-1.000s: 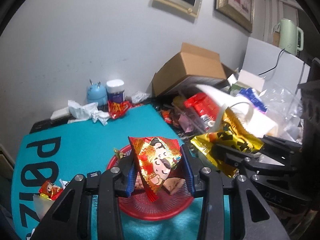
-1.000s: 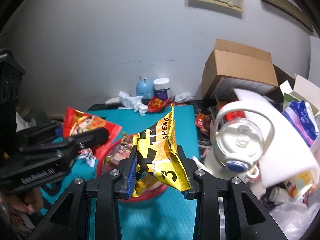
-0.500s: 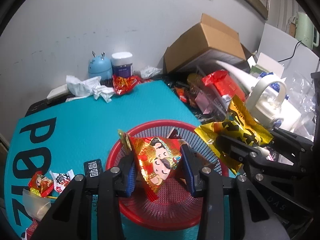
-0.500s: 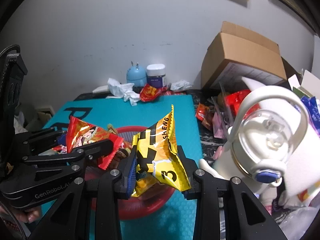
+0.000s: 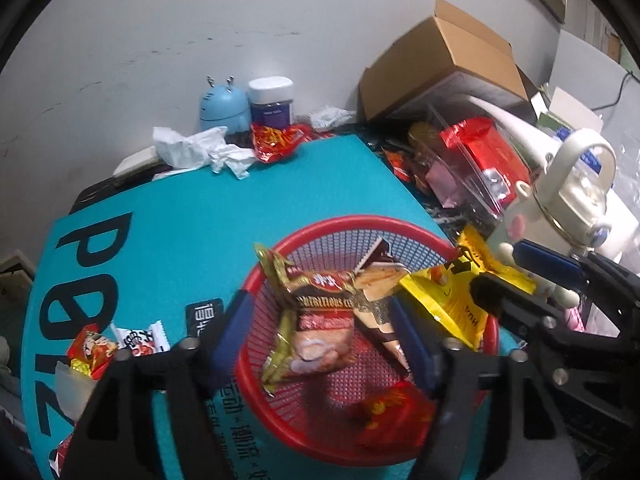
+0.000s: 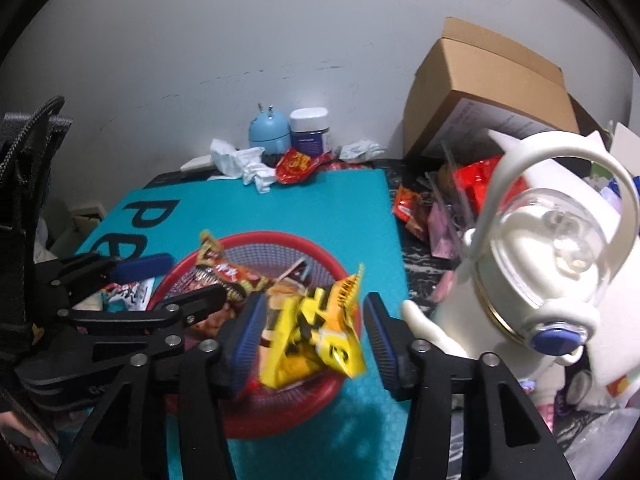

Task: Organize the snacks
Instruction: 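Open the left tool over the basket while the right tool releases the yellow packet, then move both open tools back toward the white and dark red packets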

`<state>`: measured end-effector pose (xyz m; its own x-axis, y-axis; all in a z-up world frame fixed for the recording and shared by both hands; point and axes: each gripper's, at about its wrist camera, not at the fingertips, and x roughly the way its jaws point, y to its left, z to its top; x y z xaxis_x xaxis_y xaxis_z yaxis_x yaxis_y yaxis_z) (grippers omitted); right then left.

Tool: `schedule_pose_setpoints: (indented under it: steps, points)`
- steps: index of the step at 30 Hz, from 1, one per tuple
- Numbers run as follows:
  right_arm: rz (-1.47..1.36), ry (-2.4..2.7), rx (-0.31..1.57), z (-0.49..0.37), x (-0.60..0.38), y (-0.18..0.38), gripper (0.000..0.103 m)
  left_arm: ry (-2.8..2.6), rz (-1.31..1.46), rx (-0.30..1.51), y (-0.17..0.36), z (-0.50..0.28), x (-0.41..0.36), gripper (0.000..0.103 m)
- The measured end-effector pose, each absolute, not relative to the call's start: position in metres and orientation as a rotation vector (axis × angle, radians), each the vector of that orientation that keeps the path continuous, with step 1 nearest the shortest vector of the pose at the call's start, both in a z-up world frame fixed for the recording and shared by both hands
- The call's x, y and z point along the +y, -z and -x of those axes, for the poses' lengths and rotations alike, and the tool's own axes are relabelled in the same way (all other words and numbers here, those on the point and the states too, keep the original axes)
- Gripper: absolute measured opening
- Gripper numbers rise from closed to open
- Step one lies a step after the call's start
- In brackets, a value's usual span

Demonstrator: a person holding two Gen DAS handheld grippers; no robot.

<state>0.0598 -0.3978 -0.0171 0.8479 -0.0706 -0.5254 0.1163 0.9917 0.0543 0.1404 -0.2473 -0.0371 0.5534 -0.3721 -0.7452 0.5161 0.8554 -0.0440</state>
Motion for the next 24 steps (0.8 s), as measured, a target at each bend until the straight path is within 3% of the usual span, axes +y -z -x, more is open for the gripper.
schedule_pose_setpoints:
  steps: [24]
  points:
    - [-0.031,0.055,0.413,-0.004,-0.363,-0.037,0.056,0.499,-0.126,0.683,-0.04,-0.087,-0.206,0.075]
